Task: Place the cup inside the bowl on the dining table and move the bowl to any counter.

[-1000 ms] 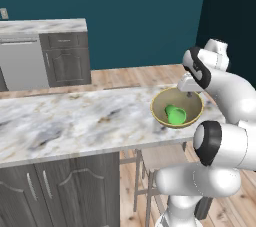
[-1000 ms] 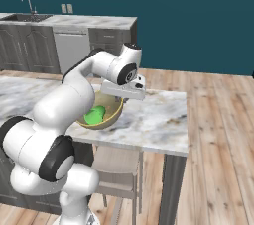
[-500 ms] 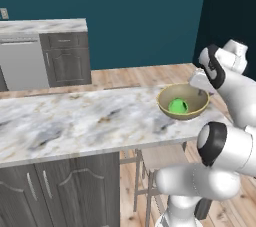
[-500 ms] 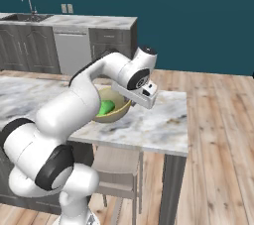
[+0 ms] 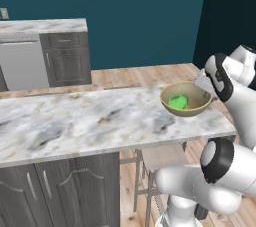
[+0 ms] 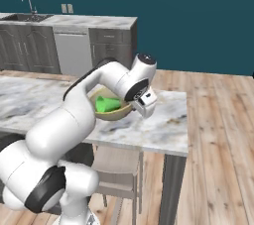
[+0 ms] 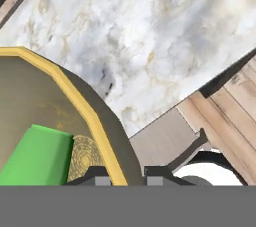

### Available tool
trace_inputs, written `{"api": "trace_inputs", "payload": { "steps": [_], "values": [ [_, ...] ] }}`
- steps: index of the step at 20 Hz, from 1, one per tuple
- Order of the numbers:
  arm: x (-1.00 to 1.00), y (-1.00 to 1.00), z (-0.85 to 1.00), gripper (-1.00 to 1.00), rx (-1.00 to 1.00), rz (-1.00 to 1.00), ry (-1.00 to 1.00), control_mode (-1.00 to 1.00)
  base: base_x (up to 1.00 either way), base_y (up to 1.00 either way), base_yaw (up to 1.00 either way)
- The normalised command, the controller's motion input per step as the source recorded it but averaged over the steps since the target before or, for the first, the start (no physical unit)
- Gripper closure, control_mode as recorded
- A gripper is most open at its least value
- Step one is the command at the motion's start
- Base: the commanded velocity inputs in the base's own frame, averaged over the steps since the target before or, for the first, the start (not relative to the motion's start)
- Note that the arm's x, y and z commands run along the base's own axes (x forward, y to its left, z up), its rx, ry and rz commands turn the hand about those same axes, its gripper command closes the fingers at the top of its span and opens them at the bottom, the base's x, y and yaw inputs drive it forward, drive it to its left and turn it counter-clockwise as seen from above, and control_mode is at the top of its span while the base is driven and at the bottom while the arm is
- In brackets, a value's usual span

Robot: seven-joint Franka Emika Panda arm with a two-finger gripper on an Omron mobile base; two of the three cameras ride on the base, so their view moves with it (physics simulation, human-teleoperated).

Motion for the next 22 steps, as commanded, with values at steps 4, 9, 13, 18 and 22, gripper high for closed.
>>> {"api": "trace_inputs", "payload": {
  "steps": [4,9,13,18,22],
  "values": [
    [0.00,0.00,-0.10,1.00,0.00,-0.33,0.01,-1.00,0.00,0.00,0.00],
    [-0.06,0.00,-0.06,1.00,0.01,-0.20,0.00,-1.00,0.00,0.00,0.00],
    [-0.03,0.00,-0.01,1.00,0.00,-0.04,0.00,-1.00,0.00,0.00,0.00],
    [0.00,0.00,0.00,1.00,0.00,0.00,0.00,-1.00,0.00,0.00,0.00],
    [0.00,0.00,0.00,1.00,0.00,0.00,0.00,-1.00,0.00,0.00,0.00]
  ]
}}
